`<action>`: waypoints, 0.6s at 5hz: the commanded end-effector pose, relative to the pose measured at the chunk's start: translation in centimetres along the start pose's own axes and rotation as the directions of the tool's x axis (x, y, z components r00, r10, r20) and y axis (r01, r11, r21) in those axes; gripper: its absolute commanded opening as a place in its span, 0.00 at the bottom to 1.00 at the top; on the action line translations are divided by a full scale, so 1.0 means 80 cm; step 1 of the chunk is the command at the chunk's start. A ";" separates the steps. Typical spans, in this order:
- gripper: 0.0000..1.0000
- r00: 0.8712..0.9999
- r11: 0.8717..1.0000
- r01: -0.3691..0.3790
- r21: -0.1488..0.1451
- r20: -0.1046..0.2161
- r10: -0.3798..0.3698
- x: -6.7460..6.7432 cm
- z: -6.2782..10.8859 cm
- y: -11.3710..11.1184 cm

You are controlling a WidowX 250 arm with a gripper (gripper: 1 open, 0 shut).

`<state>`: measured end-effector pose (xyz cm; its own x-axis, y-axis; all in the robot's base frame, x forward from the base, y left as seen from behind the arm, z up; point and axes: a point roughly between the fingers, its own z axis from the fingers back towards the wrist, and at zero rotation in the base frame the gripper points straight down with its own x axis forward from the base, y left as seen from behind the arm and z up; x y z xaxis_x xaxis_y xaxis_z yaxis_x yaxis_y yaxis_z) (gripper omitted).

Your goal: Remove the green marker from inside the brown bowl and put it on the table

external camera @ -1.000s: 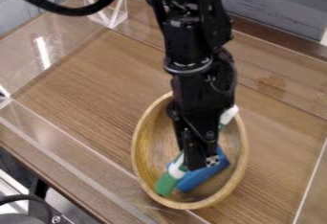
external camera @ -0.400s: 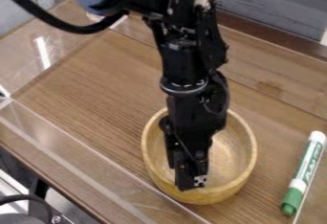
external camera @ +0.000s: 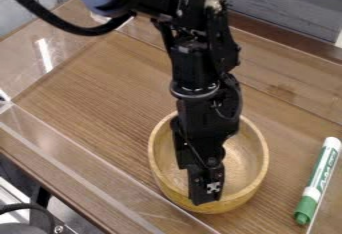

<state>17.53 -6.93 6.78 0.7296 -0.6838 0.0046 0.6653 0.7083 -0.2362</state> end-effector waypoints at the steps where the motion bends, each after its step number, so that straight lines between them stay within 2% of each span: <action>1: 1.00 0.999 0.999 0.022 0.034 0.040 -0.023 0.014 0.011 0.001; 3: 1.00 0.998 0.998 0.040 0.052 0.048 -0.042 0.022 0.010 -0.003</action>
<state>17.69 -7.84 6.73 0.7139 -0.7000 0.0207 0.6874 0.6948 -0.2114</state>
